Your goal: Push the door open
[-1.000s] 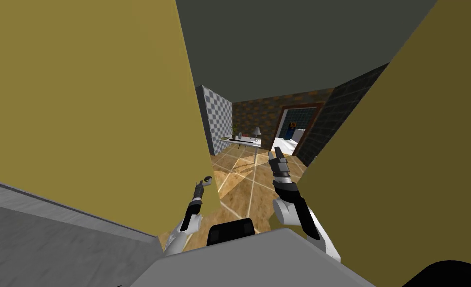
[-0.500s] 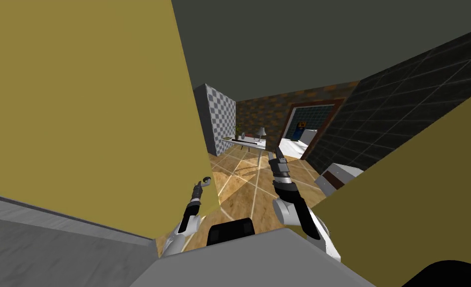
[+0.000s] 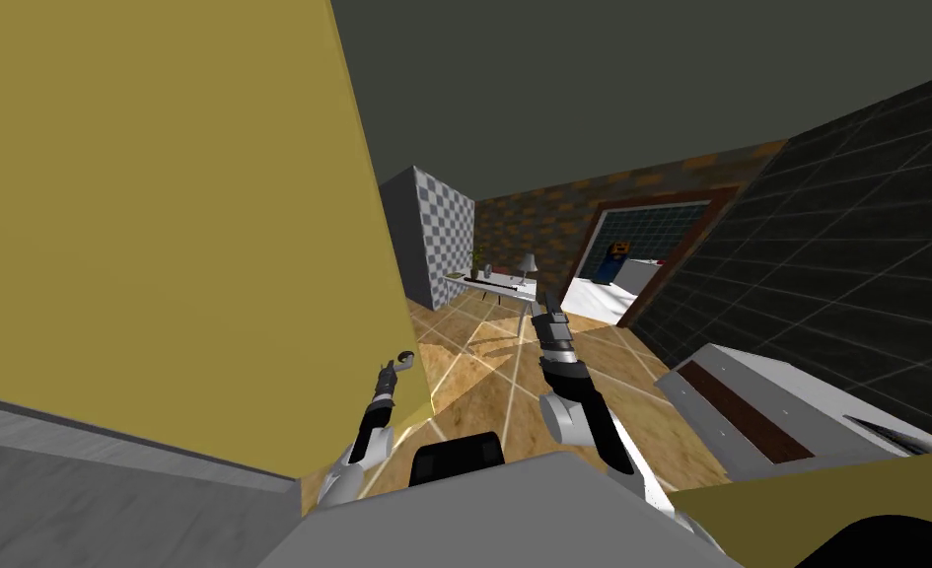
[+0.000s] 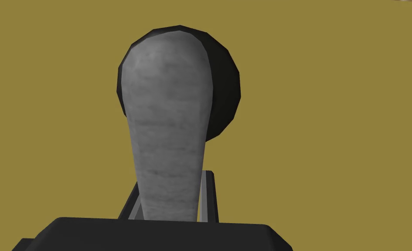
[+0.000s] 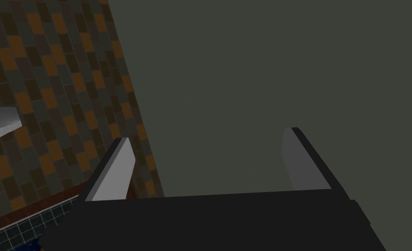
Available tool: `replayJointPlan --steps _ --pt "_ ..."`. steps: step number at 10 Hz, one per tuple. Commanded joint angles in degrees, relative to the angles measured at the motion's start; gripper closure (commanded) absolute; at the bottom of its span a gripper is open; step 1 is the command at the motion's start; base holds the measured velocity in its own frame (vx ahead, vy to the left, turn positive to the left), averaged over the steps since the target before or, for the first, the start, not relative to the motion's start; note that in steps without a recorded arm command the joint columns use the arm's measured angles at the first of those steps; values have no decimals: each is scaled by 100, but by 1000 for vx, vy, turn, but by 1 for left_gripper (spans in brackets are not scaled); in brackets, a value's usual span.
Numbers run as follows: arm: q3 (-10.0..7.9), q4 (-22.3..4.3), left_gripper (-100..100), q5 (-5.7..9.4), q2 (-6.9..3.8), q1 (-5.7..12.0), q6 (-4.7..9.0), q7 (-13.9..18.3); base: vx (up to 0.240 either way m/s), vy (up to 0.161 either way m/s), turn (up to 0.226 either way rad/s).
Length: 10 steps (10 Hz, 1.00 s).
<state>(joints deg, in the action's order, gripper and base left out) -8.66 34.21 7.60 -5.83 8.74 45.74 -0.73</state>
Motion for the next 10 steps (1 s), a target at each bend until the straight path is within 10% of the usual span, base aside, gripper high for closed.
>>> replayJointPlan --steps 1,10 --pt "-79 121 100 39 -29 -32 -21 -31 194 -95 134" --pt "-348 119 100 198 -88 -98 -25 -116 161 -69 83"
